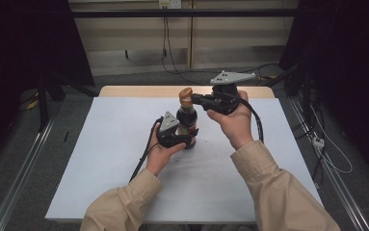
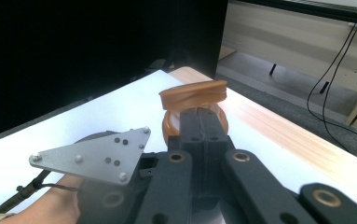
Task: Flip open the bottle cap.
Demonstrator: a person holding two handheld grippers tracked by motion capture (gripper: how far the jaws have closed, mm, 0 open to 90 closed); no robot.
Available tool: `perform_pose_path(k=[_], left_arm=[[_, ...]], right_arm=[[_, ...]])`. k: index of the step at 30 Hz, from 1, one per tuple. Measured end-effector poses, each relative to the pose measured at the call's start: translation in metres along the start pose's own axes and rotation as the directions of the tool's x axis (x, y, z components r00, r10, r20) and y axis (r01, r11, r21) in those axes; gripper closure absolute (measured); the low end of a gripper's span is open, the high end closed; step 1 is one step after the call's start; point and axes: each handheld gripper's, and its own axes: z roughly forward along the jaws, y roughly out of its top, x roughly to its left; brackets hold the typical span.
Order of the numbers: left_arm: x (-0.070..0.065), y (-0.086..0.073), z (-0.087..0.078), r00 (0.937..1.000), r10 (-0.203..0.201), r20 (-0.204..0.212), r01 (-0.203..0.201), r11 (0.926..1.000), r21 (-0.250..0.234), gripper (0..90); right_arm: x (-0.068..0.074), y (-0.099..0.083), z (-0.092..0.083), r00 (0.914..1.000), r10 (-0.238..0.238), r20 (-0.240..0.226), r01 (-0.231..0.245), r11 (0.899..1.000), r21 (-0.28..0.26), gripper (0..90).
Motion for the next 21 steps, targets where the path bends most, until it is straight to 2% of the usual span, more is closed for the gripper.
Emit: perform_pose_path(k=[21], left_arm=[[-0.0002,-0.0003,0.0002,1.0000,-0.001,0.001,0.001,1.0000,-0.003,30.5]], right_arm=[[0.0005,0.0026,0.0012,1.0000,-0.001,0.000,0.001,1.000,0.001,90.0]])
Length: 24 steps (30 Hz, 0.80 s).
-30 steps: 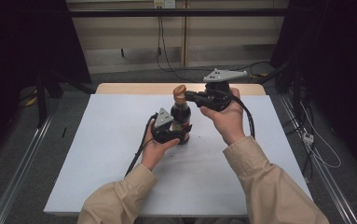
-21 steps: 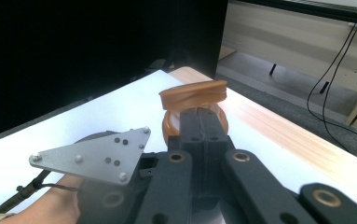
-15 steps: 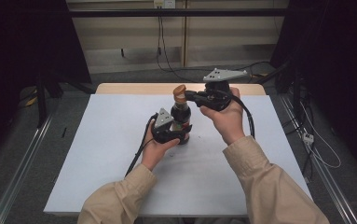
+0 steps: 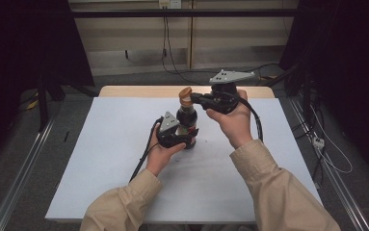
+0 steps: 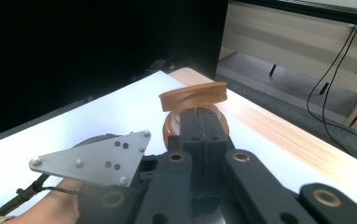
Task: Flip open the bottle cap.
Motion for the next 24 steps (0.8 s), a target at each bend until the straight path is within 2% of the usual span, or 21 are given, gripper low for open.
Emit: perform_pose_path(k=[24], left_arm=[[0.0001,-0.0003,-0.0001,1.0000,-0.008,-0.003,0.008,1.0000,-0.003,30.5]], right_arm=[[0.0013,0.0046,0.0010,1.0000,-0.006,0.004,0.006,1.000,-0.004,90.0]])
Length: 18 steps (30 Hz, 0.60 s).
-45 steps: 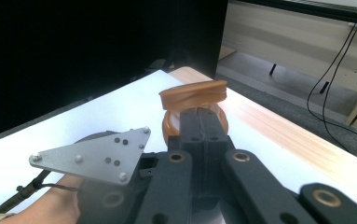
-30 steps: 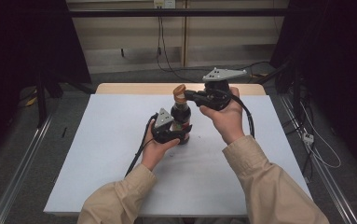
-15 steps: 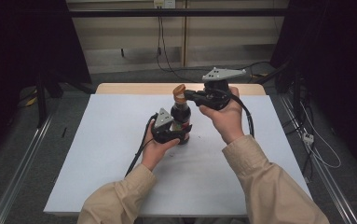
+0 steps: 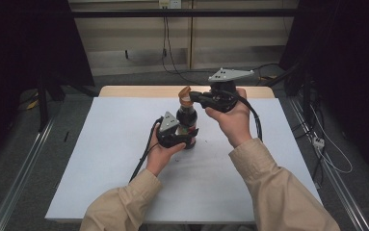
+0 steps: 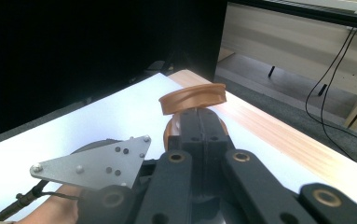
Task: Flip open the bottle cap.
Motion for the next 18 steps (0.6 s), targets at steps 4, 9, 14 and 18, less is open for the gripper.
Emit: perform_pose_path(k=[4,9,14,18], left_arm=[[0.0000,-0.0001,0.0000,1.0000,-0.001,0.000,0.001,1.0000,-0.001,30.5],[0.0003,-0.0003,-0.0001,1.0000,0.002,0.000,-0.002,1.0000,-0.002,30.5],[0.0003,-0.0003,-0.0001,1.0000,0.002,0.000,-0.002,1.0000,-0.001,30.5],[-0.0005,-0.0001,-0.0001,1.0000,0.007,-0.002,-0.007,1.0000,0.000,30.5]], right_arm=[[-0.0001,0.0000,0.0003,1.0000,0.001,0.000,-0.001,1.000,-0.001,90.0],[-0.0003,0.0005,0.0003,1.0000,0.001,0.001,-0.001,1.000,-0.002,90.0],[-0.0001,0.0016,0.0007,1.0000,0.000,0.002,0.000,1.000,-0.001,90.0],[0.0007,0.0037,0.0012,1.0000,-0.001,0.003,0.001,1.000,-0.006,90.0]])
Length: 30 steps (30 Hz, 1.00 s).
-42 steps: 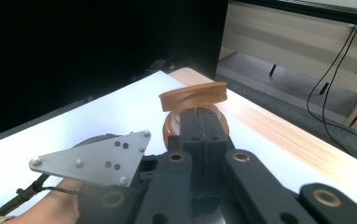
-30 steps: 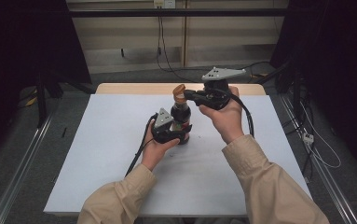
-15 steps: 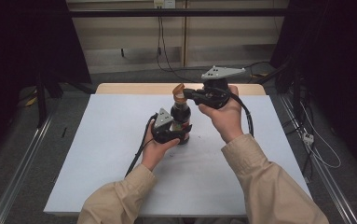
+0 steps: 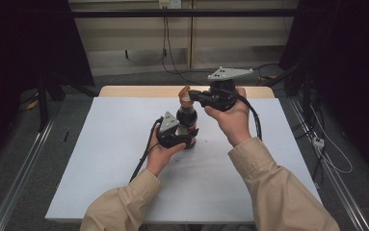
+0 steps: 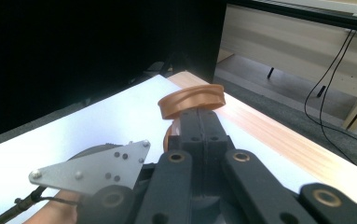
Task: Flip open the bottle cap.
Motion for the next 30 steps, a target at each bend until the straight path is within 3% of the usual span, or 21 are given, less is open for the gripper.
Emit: perform_pose_path(k=[11,30], left_arm=[[0.000,0.000,0.000,1.0000,0.000,0.000,0.000,1.0000,-0.001,30.4],[0.000,-0.001,0.000,1.0000,0.002,0.001,-0.002,0.9999,-0.011,30.0]], right_arm=[[0.001,0.002,0.002,1.0000,-0.009,0.004,0.009,1.000,0.005,90.0],[0.003,0.010,0.011,0.9999,-0.007,-0.010,0.007,0.999,-0.031,90.0]])
